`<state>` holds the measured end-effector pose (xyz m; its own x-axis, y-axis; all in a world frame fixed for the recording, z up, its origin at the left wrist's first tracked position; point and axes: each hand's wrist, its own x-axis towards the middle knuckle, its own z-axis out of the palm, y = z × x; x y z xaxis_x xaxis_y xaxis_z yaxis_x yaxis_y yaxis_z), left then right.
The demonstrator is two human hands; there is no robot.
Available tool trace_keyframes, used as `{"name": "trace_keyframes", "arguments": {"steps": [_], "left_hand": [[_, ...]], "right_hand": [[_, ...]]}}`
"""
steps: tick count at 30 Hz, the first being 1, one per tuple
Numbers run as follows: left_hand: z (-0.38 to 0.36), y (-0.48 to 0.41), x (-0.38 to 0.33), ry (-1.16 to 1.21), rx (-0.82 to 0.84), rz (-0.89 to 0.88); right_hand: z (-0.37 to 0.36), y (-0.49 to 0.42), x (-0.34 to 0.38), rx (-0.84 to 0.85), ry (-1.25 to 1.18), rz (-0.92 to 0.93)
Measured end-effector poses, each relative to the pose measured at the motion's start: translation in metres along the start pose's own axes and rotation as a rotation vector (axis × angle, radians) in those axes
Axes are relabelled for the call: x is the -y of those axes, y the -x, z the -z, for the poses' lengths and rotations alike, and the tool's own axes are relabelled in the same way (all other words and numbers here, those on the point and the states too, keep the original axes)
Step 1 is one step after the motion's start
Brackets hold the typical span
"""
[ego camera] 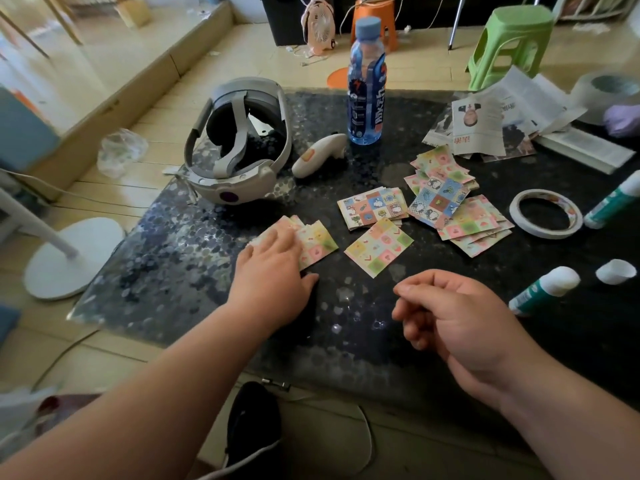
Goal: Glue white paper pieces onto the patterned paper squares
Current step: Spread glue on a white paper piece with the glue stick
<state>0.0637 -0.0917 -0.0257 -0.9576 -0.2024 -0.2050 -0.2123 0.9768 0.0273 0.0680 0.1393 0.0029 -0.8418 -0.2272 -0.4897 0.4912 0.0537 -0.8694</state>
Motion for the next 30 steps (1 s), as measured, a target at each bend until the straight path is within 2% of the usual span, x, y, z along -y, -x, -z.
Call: {"name": "trace_keyframes", "arguments": {"steps": [11, 13, 15, 17, 22, 27, 30], "left_hand": [[-0.011, 0.035, -0.022, -0.11, 0.156, -0.127], [-0.009, 0.04, -0.025, -0.078, 0.144, -0.155], [-0.002, 0.037, -0.024, -0.007, 0.061, -0.162], [0.005, 0.028, -0.021, 0.074, -0.004, -0.115], [0.01, 0.006, -0.016, 0.339, 0.083, 0.147], [0.006, 0.001, -0.015, 0.458, 0.158, 0.227], [0.009, 0.005, -0.017, 0.486, 0.115, 0.201]], "right_hand": [[0.001, -0.003, -0.003, 0.022, 0.076, -0.011], [0.002, -0.002, -0.003, 0.029, 0.087, -0.011], [0.004, -0.002, -0.002, 0.029, 0.092, -0.012], [0.005, -0.001, -0.003, 0.033, 0.09, -0.012], [0.006, 0.003, -0.004, 0.042, 0.098, -0.022], [0.008, 0.005, -0.004, 0.037, 0.095, -0.023], [0.009, 0.006, -0.004, 0.032, 0.091, -0.024]]}}
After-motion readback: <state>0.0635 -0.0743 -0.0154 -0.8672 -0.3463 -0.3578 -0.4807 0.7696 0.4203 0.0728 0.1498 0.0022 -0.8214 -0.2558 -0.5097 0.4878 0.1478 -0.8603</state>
